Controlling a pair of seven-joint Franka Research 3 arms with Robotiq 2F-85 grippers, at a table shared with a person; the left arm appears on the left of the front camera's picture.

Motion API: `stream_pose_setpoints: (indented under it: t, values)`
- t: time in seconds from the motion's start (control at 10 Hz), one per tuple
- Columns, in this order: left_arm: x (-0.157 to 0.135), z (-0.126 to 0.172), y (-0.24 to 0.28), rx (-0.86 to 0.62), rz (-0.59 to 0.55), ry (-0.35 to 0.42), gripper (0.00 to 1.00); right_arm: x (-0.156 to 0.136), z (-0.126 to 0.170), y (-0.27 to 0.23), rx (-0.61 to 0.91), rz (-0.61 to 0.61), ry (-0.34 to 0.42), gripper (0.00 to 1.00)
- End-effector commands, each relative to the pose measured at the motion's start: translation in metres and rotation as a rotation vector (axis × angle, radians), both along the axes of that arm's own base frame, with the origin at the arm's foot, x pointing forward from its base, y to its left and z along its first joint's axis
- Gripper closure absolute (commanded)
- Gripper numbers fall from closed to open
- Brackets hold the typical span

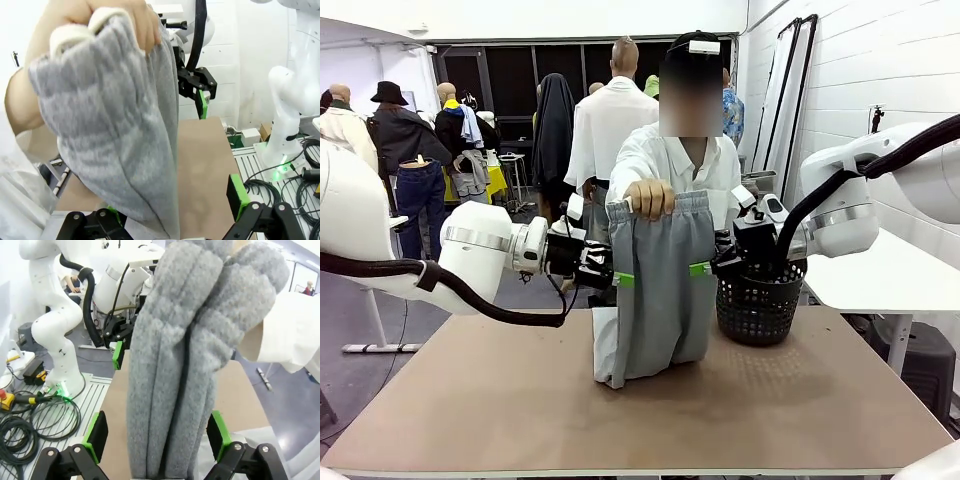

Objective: Fold the training pants.
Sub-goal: Grab both ends of the Training pants handed by a person.

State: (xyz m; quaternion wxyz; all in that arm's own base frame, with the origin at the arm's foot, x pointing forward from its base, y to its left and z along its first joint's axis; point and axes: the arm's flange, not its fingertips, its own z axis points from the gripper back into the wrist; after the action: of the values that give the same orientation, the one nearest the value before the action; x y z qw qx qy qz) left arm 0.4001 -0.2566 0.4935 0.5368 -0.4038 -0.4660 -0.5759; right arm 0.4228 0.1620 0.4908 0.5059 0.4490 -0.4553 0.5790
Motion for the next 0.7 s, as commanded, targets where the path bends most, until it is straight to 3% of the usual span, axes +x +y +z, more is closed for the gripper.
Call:
stream_pose_setpoints:
  t: [0.0,0.2,0.6]
  values:
    - [0.002,0.007,-0.009,-0.059,0.004,0.001,0.00,-0.002,-0.001,0.004,0.037,-0.005,-0.026,0.00]
    - [0.010,0.011,-0.011,-0.078,-0.001,0.032,0.00,-0.003,0.000,0.005,0.036,-0.003,-0.026,0.00]
    - [0.006,0.010,0.011,-0.080,0.100,0.030,0.00,-0.002,0.003,0.007,0.028,-0.007,-0.028,0.00]
